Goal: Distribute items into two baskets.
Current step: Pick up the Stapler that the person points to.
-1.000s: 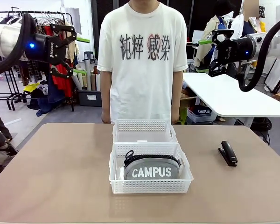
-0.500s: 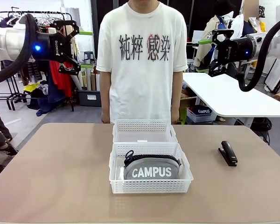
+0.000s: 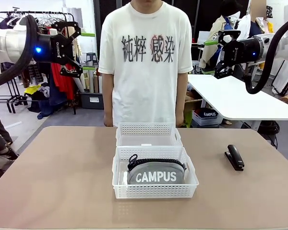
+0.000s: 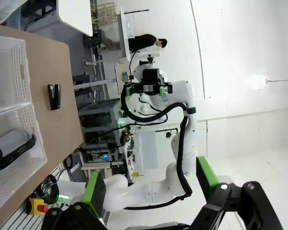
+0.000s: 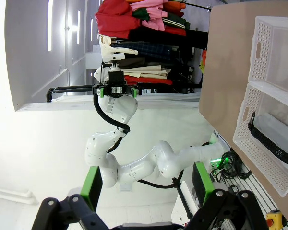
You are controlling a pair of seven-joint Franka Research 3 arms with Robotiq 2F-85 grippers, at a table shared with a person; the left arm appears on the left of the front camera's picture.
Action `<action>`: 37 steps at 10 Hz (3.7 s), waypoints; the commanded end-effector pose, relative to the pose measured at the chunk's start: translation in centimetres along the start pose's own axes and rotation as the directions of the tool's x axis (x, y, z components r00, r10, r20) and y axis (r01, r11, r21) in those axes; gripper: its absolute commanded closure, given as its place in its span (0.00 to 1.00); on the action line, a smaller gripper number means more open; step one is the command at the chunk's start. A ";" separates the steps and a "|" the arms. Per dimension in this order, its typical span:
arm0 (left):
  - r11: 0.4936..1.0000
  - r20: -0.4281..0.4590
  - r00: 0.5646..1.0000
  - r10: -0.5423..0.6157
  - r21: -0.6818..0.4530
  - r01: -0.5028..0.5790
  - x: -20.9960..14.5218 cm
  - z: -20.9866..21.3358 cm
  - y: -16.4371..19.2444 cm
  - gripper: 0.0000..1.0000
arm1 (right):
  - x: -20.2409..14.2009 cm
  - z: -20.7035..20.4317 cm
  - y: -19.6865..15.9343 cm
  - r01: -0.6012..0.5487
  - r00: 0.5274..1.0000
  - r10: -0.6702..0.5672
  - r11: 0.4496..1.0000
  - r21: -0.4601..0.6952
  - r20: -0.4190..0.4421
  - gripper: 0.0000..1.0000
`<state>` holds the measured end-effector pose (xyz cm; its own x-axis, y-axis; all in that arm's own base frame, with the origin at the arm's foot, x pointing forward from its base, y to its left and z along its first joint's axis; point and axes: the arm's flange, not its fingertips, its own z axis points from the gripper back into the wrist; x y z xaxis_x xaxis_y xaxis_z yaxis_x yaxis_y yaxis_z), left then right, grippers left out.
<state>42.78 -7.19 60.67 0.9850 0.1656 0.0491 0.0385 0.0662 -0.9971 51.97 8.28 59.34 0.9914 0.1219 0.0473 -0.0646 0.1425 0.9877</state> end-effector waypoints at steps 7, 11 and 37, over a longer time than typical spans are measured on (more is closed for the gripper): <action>1.000 0.007 1.000 0.001 -0.001 -0.001 -0.1 0.0 -0.2 0.00 | 0.0 0.1 0.2 -0.006 1.000 0.005 1.000 -0.014 -0.006 0.00; 1.000 0.007 1.000 0.001 -0.001 -0.001 -0.1 0.0 -0.2 0.00 | 0.0 0.1 0.2 -0.006 1.000 0.005 1.000 -0.014 -0.006 0.00; 1.000 0.007 1.000 0.001 -0.001 -0.001 -0.1 0.0 -0.2 0.00 | -4.3 0.2 -3.5 0.014 0.989 -0.146 0.283 -0.959 -0.029 0.00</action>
<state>42.78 -7.21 60.69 0.9848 0.1663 0.0499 0.0390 0.0680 -0.9969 49.54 6.58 56.71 0.9751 0.1823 -0.1261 -0.1562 0.9689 0.1920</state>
